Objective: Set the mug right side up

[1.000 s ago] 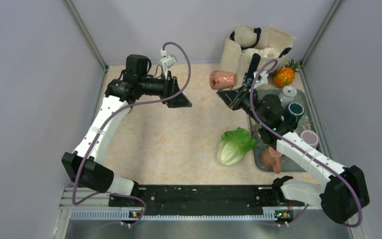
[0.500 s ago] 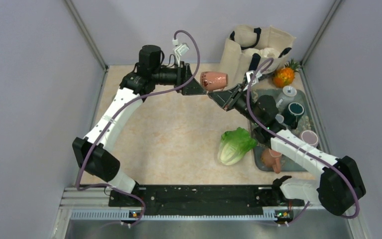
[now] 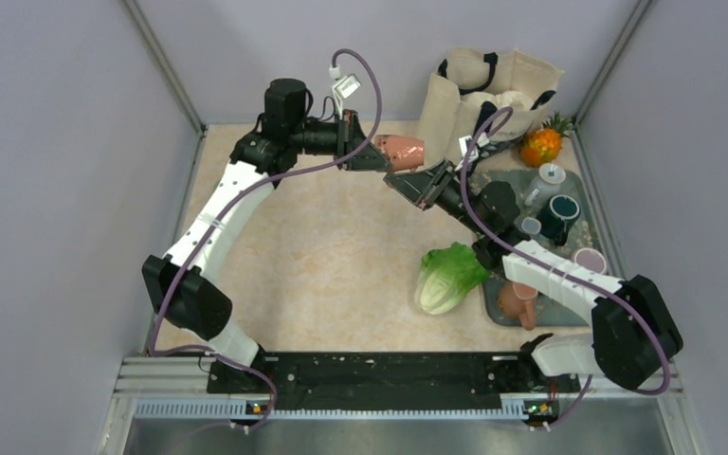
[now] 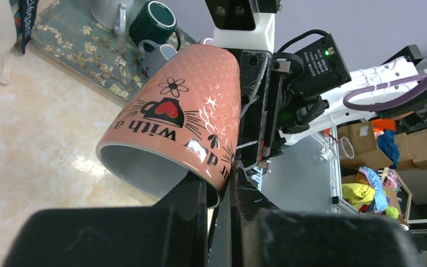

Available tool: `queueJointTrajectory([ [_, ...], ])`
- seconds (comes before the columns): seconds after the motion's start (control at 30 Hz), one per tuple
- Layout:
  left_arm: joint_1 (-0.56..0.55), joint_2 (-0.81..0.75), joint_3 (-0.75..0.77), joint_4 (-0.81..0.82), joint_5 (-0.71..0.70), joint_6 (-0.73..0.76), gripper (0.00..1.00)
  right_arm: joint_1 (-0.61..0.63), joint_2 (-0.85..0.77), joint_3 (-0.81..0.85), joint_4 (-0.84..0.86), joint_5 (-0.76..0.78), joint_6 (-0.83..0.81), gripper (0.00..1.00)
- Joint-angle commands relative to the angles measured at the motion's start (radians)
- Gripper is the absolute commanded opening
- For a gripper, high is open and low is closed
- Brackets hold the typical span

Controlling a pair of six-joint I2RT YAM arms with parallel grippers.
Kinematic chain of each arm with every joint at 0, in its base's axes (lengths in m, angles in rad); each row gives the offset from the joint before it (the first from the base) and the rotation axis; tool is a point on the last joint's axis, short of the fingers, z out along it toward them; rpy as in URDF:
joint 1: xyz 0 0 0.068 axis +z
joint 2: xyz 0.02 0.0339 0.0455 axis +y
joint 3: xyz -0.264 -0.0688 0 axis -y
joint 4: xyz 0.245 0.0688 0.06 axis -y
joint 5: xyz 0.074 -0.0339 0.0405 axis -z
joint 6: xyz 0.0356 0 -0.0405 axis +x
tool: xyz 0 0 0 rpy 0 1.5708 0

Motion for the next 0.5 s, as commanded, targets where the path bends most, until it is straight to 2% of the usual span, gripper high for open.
queueJointTrajectory([
  [0.0, -0.031, -0.034, 0.025, -0.024, -0.051, 0.051, 0.0, 0.026, 0.047, 0.058, 0.039, -0.025, -0.035, 0.2],
  [0.07, -0.03, -0.058, 0.038, -0.121, -0.152, 0.185, 0.0, 0.026, 0.049, 0.056, -0.022, 0.006, -0.062, 0.49],
  [0.13, -0.029, -0.079, 0.05, -0.212, -0.298, 0.319, 0.0, 0.027, 0.048, 0.057, -0.099, 0.036, -0.101, 0.71],
  [0.17, -0.027, -0.092, 0.048, -0.248, -0.384, 0.396, 0.0, 0.026, 0.048, 0.058, -0.135, 0.053, -0.119, 0.86],
  [0.2, -0.026, -0.101, 0.041, -0.277, -0.457, 0.458, 0.0, 0.027, 0.048, 0.057, -0.179, 0.069, -0.138, 0.94],
  [0.33, -0.007, -0.127, 0.016, -0.382, -0.69, 0.598, 0.0, 0.026, 0.052, 0.063, -0.291, 0.079, -0.211, 0.99],
  [0.47, 0.044, -0.108, -0.03, -0.501, -0.838, 0.741, 0.0, 0.026, 0.043, 0.089, -0.415, 0.083, -0.281, 0.99],
])
